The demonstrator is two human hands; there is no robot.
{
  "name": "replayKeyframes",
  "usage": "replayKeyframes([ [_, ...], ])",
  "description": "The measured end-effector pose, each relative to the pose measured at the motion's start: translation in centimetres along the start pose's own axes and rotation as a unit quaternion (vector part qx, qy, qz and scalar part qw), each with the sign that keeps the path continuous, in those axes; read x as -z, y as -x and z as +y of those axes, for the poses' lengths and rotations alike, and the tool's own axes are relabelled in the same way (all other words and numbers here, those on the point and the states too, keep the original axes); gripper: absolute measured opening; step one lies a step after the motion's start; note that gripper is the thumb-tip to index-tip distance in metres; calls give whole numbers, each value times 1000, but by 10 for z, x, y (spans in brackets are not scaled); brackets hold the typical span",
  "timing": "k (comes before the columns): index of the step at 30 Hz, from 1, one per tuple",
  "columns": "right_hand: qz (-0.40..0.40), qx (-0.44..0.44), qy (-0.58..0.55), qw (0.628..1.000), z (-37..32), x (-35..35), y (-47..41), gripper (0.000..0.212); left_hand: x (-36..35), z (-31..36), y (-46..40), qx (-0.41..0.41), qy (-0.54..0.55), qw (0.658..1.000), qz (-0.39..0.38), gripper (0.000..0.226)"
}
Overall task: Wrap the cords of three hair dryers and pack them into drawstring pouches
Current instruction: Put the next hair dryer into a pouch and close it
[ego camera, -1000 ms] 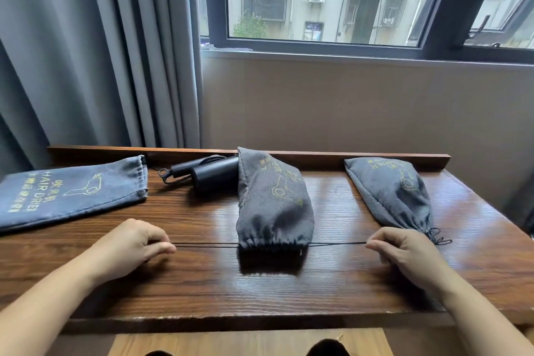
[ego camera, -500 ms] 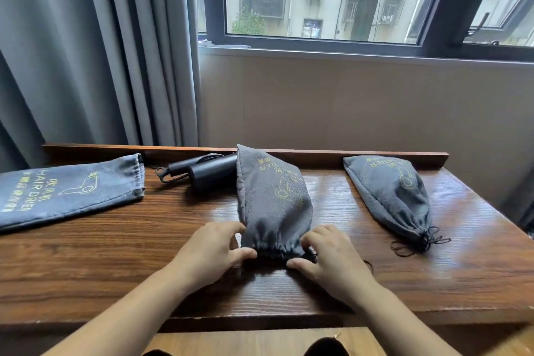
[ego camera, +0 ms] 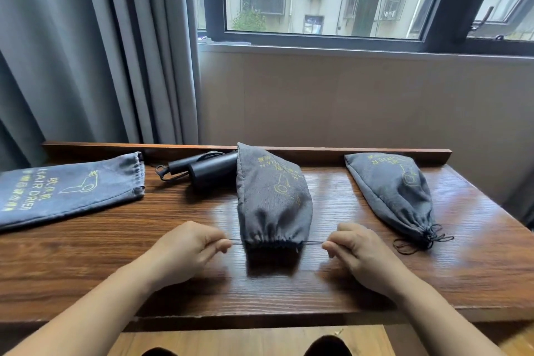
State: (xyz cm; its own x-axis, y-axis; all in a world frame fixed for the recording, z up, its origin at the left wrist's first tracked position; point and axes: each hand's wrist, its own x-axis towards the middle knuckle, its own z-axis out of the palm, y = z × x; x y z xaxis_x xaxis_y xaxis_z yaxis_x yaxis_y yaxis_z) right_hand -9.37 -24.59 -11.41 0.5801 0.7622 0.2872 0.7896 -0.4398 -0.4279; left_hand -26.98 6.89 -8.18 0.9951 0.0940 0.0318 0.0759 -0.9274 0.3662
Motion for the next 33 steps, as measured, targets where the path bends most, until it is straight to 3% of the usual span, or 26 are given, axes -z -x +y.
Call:
replayKeyframes([
  [3, 6, 5, 29, 1000, 11, 9, 1, 43, 4, -18, 1, 12, -17, 1000, 8, 38],
  [6, -48, 14, 64, 997, 1, 6, -2, 44, -4, -14, -2, -14, -40, 999, -11, 56],
  [10, -61, -6, 47, 997, -29, -6, -8, 64, -18, 7, -11, -45, -46, 997, 53, 71],
  [13, -33, -24, 60, 997, -47, -23, -16, 59, -26, 26, -22, -50, -44, 995, 74, 63],
  [18, 12, -67, 29, 997, -63, -43, -18, 25, -40, 47, -28, -4, 75, 995, 71, 29],
  [22, 26, -88, -18, 996, -60, -36, -17, 8, -34, 42, -27, 9, 86, 993, 75, 24],
  [28, -16, -23, 28, 999, -63, -14, -19, 34, -23, 38, -24, -29, 82, 991, 100, 23],
  [33, 20, 18, 9, 1000, -52, -5, -27, 47, -18, 28, -26, -76, 104, 987, 98, 25],
])
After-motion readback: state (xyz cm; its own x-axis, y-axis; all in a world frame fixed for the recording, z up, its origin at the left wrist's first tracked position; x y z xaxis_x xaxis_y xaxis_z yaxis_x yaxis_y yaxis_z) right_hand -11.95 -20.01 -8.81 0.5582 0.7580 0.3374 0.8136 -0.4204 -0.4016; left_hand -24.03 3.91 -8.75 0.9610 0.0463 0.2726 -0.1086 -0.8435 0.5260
